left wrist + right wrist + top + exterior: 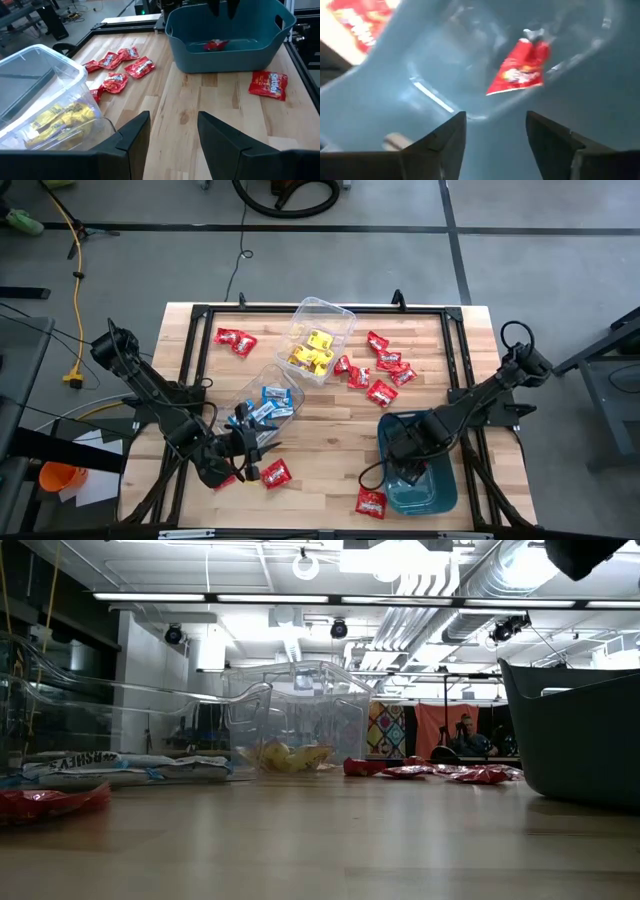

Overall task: Sort candy
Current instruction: Put the red candy into the blue bin

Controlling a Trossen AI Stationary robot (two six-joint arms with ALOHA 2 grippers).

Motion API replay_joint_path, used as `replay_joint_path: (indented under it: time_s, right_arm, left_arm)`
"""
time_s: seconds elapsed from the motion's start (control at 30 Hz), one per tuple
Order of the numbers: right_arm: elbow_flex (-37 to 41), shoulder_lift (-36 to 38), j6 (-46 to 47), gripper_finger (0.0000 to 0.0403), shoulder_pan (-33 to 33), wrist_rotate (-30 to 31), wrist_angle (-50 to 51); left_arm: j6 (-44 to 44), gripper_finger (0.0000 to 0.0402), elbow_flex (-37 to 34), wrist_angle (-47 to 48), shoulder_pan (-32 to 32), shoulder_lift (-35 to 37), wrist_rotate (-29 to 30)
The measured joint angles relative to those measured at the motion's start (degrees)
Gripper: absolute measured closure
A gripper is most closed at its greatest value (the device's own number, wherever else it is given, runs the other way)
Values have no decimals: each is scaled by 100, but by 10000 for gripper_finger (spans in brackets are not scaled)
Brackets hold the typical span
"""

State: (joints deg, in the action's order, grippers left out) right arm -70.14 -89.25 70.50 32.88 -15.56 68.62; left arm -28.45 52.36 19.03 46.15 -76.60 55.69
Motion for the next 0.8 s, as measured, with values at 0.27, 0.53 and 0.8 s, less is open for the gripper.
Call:
replay_joint_path:
  time_s: [0.27,0.53,0.8]
  right_arm:
    - [0,0,-1230,194,-115,1276,-1202]
    - [-944,-1,-2983,194,-385,3534,-1167]
    - [-2037,45,-3902,194,-385,6690,183]
  left_arm:
    - [153,247,0,-317,-214,0,-36]
    - [2342,247,377,-1024,-1474,320,-2155]
    - [4044,247,411,-1246,-2924,732,-4204]
